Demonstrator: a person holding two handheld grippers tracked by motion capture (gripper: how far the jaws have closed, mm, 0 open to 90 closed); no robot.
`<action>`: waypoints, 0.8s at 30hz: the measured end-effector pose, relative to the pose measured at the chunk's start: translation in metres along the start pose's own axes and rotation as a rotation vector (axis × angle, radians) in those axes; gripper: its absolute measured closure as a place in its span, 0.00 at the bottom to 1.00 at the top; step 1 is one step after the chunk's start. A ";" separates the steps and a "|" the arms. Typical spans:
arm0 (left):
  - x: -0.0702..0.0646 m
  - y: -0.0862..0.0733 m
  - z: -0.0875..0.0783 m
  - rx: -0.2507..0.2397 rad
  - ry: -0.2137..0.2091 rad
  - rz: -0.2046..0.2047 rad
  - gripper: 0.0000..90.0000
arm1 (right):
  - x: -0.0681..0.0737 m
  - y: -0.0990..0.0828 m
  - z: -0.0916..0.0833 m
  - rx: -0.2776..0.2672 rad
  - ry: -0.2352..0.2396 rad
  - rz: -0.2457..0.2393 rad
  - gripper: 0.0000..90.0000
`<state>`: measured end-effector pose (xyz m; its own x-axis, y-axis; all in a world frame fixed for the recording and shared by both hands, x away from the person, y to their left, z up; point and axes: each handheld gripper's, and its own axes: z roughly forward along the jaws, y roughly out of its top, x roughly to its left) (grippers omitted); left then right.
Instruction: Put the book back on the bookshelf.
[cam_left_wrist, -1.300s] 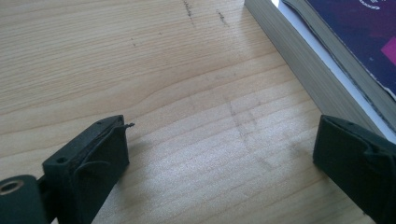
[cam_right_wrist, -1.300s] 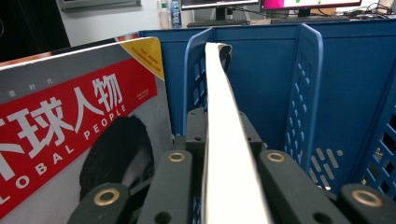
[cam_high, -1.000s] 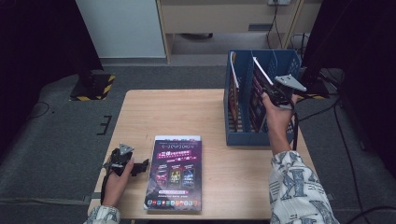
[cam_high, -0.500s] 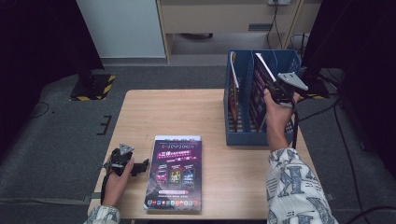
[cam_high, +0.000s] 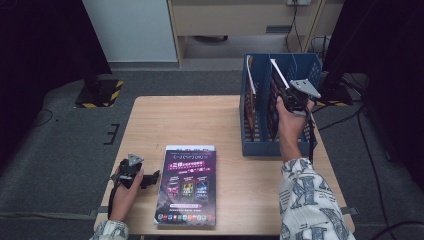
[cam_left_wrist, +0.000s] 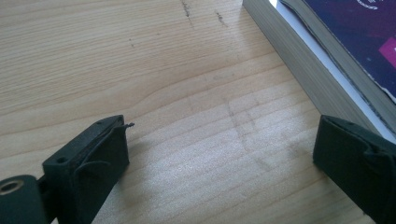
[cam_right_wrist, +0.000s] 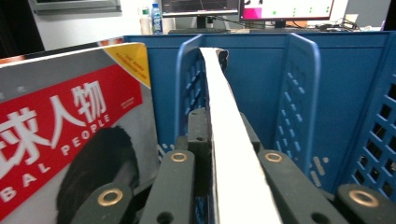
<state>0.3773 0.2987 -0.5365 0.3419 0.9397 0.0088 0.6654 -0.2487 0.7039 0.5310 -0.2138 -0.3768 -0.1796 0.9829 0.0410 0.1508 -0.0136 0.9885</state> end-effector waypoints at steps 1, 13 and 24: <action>0.000 0.000 0.000 0.000 0.000 0.000 0.03 | 0.002 0.000 0.000 0.001 0.000 -0.003 0.91; 0.000 0.000 0.000 0.000 -0.001 0.001 0.03 | 0.012 -0.004 -0.002 -0.013 0.023 0.005 0.85; 0.000 0.000 0.000 0.000 -0.001 0.001 0.03 | 0.012 -0.006 -0.006 0.004 0.066 0.003 0.68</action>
<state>0.3772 0.2983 -0.5364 0.3435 0.9391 0.0084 0.6651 -0.2495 0.7039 0.5221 -0.2030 -0.3814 -0.2432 0.9685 0.0533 0.1554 -0.0153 0.9877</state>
